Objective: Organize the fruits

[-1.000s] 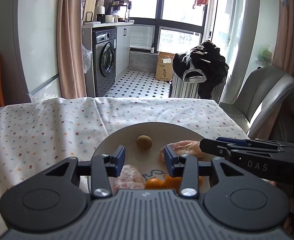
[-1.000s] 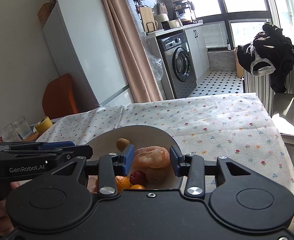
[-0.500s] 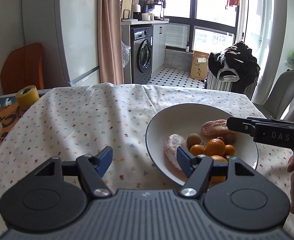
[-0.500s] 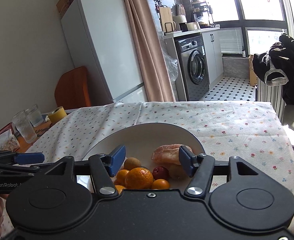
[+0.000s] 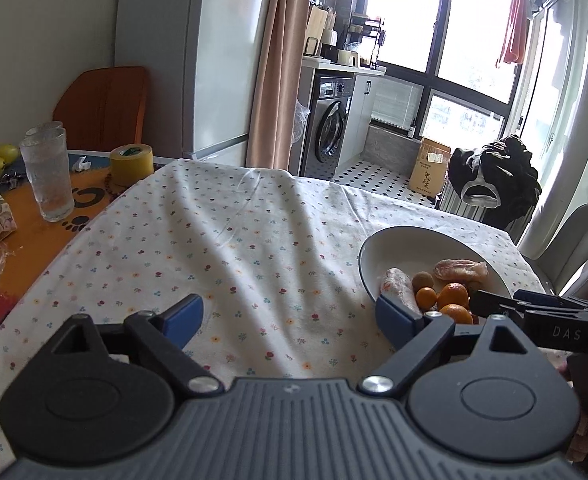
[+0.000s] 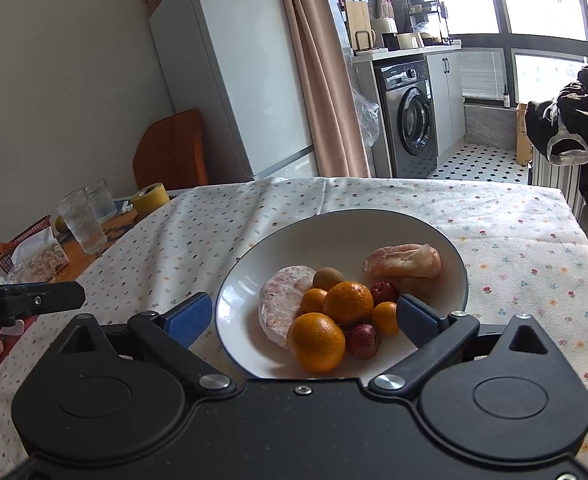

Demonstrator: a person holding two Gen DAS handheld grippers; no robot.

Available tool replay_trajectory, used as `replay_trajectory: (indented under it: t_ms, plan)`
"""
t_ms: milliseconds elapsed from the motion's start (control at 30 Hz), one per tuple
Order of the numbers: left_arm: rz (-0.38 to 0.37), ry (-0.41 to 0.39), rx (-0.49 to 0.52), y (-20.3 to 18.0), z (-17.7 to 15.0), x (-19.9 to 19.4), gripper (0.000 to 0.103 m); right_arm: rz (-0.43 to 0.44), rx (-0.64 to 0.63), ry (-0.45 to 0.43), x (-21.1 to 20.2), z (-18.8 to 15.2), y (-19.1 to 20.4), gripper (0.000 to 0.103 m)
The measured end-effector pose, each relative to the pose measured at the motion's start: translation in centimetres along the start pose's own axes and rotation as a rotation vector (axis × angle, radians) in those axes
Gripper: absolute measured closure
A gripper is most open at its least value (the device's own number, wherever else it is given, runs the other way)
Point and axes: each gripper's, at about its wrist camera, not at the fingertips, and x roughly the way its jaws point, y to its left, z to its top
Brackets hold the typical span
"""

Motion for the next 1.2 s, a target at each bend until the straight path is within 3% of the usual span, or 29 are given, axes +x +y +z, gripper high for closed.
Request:
replay_trajectory:
  t_ms: [533,633,867,1200]
  plan:
    - [-0.094,-0.006,0.003,2.5,-0.1,-5.9,0.004,-0.033,-0.027,0.056,-6.5,1.9,4.9,0.0]
    - [-0.048,-0.007,0.017,3.0,0.3,-7.2,0.001,-0.044,-0.044,0.065,-7.9,2.4,5.9,0.0]
    - [-0.038,-0.052,0.076,3.5,0.3,-10.2,0.001,-0.049,0.033,0.06,-10.8,2.7,7.0,0.0]
    - [-0.092,-0.128,0.134,3.4,0.8,-14.0,0.0,-0.104,0.085,0.03,-15.0,1.8,8.3,0.0]
